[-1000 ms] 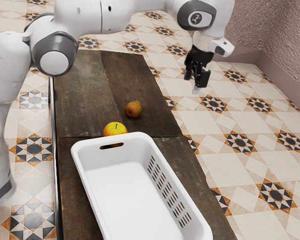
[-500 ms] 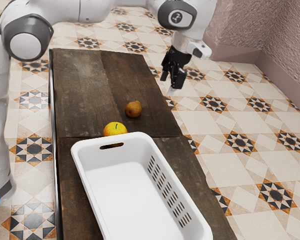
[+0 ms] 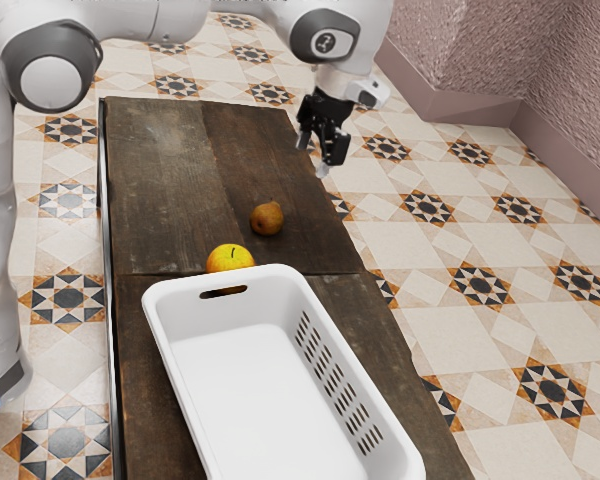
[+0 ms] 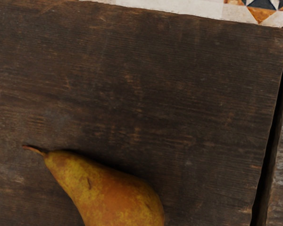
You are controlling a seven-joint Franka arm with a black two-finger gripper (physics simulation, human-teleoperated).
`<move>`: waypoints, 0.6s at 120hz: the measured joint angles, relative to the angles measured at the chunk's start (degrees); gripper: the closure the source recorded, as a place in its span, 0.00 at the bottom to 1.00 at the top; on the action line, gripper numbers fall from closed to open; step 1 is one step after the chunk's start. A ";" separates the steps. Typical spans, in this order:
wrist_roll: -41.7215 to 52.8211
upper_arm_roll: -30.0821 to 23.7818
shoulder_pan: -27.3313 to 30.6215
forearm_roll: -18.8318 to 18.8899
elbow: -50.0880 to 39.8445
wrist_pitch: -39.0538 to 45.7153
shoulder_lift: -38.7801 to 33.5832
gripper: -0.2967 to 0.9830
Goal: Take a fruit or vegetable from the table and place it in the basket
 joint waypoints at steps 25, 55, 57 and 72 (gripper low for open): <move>-7.04 4.64 -1.08 -5.81 0.36 3.53 2.30 0.23; -18.13 5.43 -0.60 -9.89 1.07 4.69 3.88 0.23; -18.81 5.35 -0.61 -9.98 1.13 4.70 4.12 0.23; -23.50 5.02 -0.99 -10.31 1.24 4.76 6.33 0.23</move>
